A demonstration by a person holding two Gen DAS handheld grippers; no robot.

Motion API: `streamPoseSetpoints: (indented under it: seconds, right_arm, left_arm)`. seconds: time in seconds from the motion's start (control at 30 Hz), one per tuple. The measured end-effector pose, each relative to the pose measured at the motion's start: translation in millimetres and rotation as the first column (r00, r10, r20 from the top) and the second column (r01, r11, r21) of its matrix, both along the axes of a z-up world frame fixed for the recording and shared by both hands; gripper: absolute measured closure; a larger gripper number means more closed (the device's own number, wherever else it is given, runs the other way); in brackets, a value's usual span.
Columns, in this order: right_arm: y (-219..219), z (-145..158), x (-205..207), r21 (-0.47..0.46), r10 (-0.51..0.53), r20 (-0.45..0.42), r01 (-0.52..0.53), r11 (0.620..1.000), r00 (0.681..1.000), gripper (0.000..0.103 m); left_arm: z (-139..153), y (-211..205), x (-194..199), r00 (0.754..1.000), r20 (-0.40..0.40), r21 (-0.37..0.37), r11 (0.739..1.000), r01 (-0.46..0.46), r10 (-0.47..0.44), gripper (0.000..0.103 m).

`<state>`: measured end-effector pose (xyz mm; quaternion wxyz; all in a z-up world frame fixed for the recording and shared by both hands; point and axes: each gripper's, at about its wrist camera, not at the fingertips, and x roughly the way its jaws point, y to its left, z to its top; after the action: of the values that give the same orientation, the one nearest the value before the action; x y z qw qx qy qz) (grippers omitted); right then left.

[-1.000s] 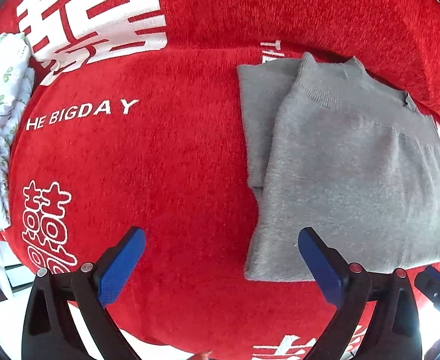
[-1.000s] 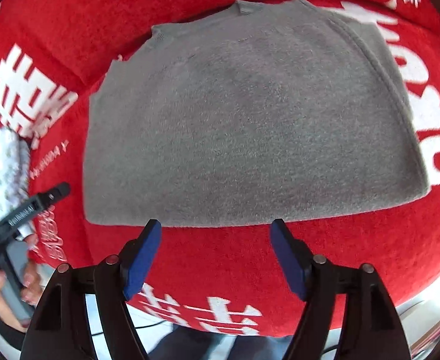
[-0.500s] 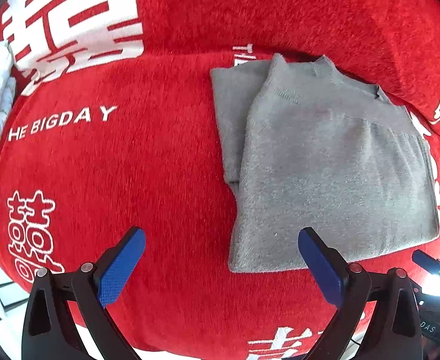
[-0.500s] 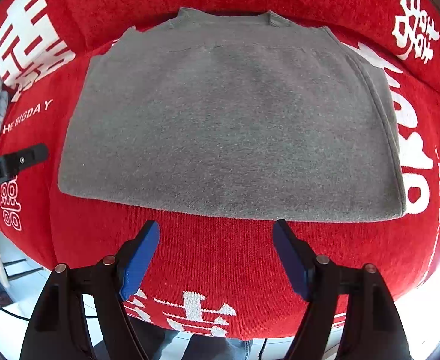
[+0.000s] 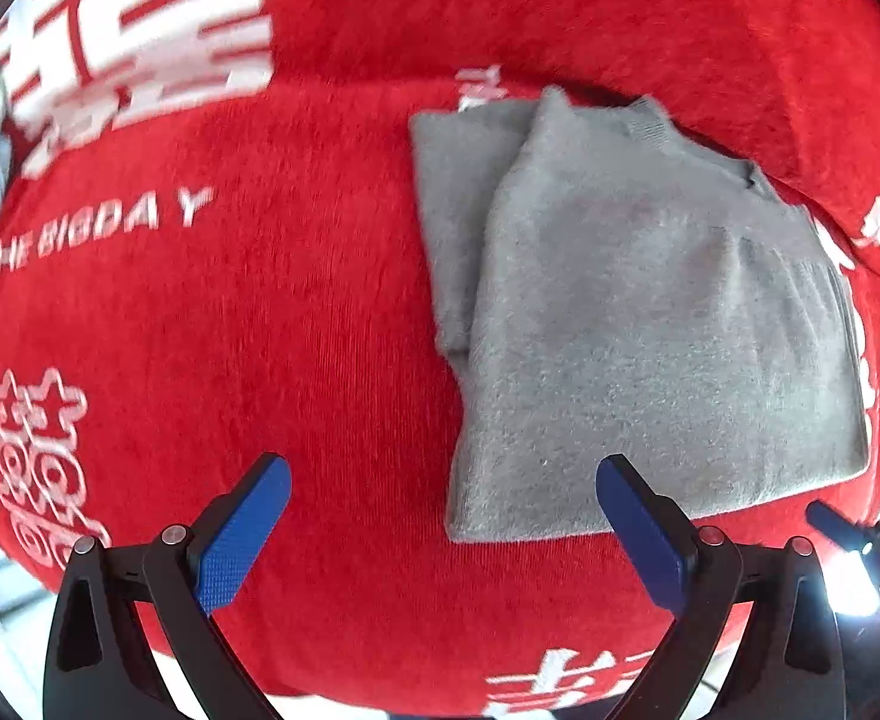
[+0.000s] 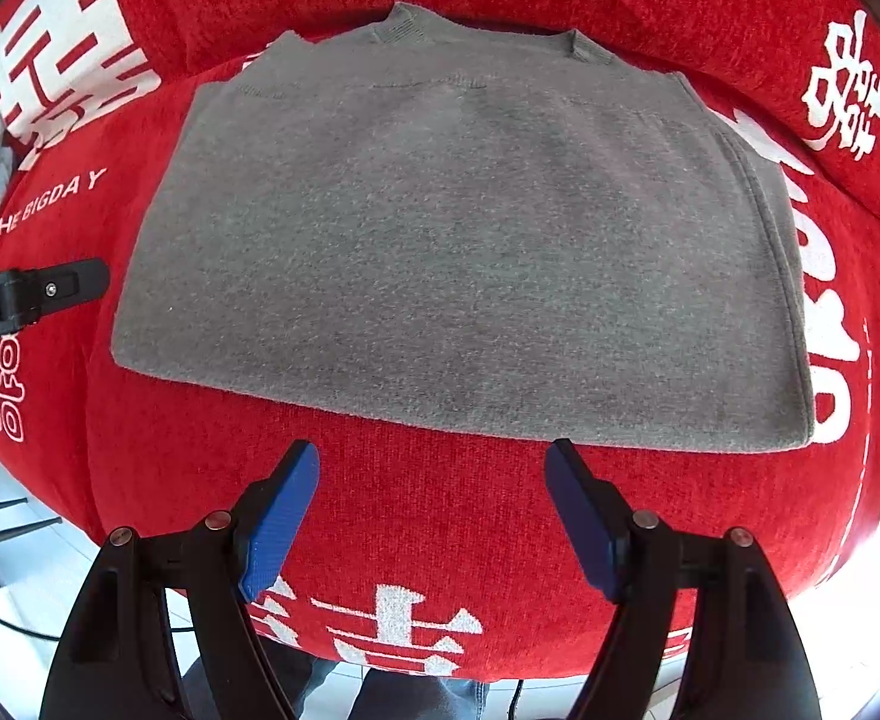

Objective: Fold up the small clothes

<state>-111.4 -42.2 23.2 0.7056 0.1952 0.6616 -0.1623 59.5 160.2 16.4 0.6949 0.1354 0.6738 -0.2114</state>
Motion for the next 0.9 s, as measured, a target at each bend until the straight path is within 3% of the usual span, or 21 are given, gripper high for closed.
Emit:
streamPoseSetpoints:
  seconds: [0.13,0.33,0.57,0.77,0.9]
  right_arm:
    - [5.9,0.6,7.2,0.012,0.021,0.003,-0.021,1.000,1.000,0.023]
    - [16.2,-8.6,19.0,0.049,0.039,-0.011,-0.038,0.998,0.999,0.023]
    - [31.2,-22.3,30.6,0.089,0.060,-0.027,-0.057,0.994,0.998,0.023]
    - [28.7,-34.8,32.0,0.238,-0.063,0.007,0.060,0.970,0.998,0.023]
    - [19.0,-45.0,25.5,0.406,-0.213,0.036,0.181,0.896,0.976,0.023]
  left_arm:
    - [-10.8,10.8,6.3,0.997,-0.025,0.050,0.996,-0.068,0.069,0.001]
    - [-13.6,26.6,1.4,0.999,0.014,0.107,0.994,-0.036,0.035,0.001]
    - [-24.2,49.8,-1.2,0.997,-0.020,0.118,0.991,-0.069,0.072,0.001]
    - [-29.7,52.7,-2.1,0.998,-0.020,0.118,0.992,-0.049,0.051,0.001]
    - [-33.9,54.7,-4.5,0.999,-0.016,0.116,0.993,-0.029,0.031,0.001]
